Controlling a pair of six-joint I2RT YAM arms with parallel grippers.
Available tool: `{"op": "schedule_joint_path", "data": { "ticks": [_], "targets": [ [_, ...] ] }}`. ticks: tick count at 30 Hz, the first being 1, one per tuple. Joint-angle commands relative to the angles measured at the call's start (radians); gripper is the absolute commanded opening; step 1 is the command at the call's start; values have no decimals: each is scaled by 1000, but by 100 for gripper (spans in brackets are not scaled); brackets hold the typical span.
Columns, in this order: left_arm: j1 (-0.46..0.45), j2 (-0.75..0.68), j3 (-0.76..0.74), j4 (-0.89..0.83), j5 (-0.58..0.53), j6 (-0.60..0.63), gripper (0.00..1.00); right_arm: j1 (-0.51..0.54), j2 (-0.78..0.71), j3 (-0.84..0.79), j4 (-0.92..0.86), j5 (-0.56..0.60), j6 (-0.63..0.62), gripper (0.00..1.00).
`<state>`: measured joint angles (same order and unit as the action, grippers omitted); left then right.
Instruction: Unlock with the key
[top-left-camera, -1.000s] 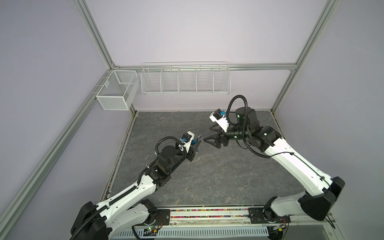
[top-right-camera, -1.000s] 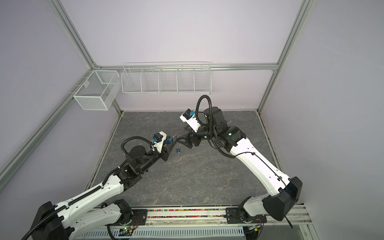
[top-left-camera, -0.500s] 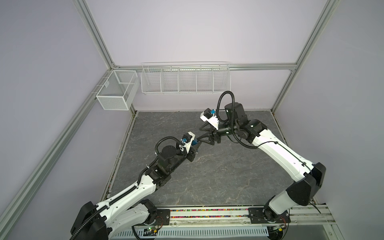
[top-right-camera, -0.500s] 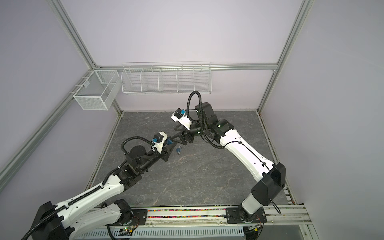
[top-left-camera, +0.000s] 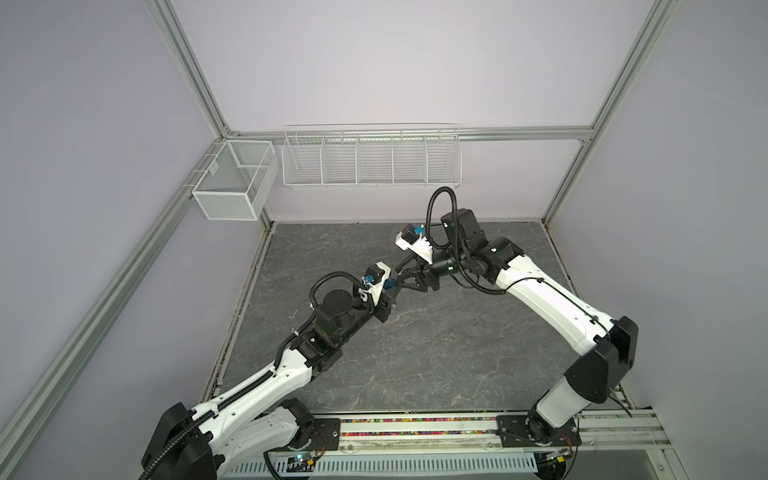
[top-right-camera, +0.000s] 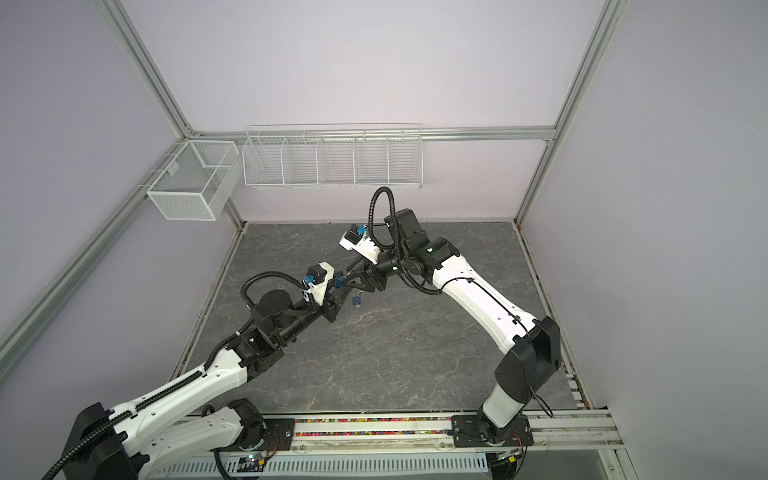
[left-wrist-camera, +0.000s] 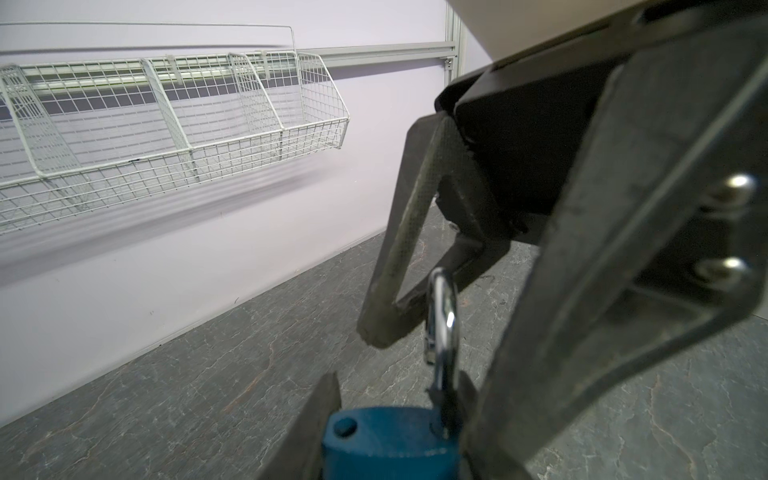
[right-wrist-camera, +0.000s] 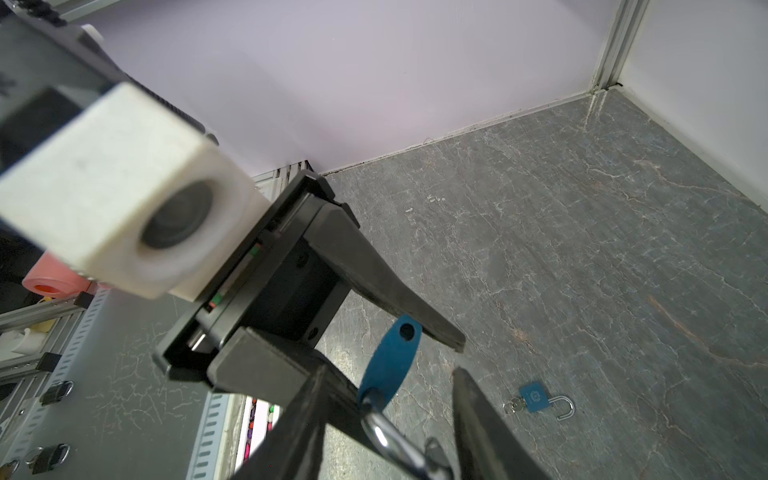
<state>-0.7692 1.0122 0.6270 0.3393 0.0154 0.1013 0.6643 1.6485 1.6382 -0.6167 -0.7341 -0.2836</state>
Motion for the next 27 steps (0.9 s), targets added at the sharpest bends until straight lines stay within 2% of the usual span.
{"op": "schedule_joint_path", "data": {
  "ticks": [1, 5, 9, 13, 16, 20, 24, 26, 27],
  "targets": [
    [4, 5, 57, 32, -20, -14, 0, -2, 9, 9, -17, -43, -33, 38],
    [4, 12, 72, 10, -44, -20, 0, -1, 5, -4, -9, -51, -19, 30],
    [4, 13, 80, 6, -70, -30, 0, -1, -10, -23, 8, -31, 10, 26],
    [4, 28, 91, -1, -123, -34, 0, 1, -26, -38, 30, 17, 74, 19],
    [4, 47, 102, -2, -209, -54, 0, 3, -51, -69, 84, 58, 147, 18],
    [4, 65, 103, 12, -276, -79, 0, 5, -84, -114, 144, 167, 256, 18],
    [4, 81, 102, 19, -290, -85, 0, 10, -100, -127, 153, 219, 313, 24],
    [4, 88, 102, 20, -278, -89, 0, 9, -115, -139, 150, 226, 321, 42],
    [5, 91, 102, 16, -279, -94, 0, 3, -129, -151, 155, 212, 323, 45]
  ]
}}
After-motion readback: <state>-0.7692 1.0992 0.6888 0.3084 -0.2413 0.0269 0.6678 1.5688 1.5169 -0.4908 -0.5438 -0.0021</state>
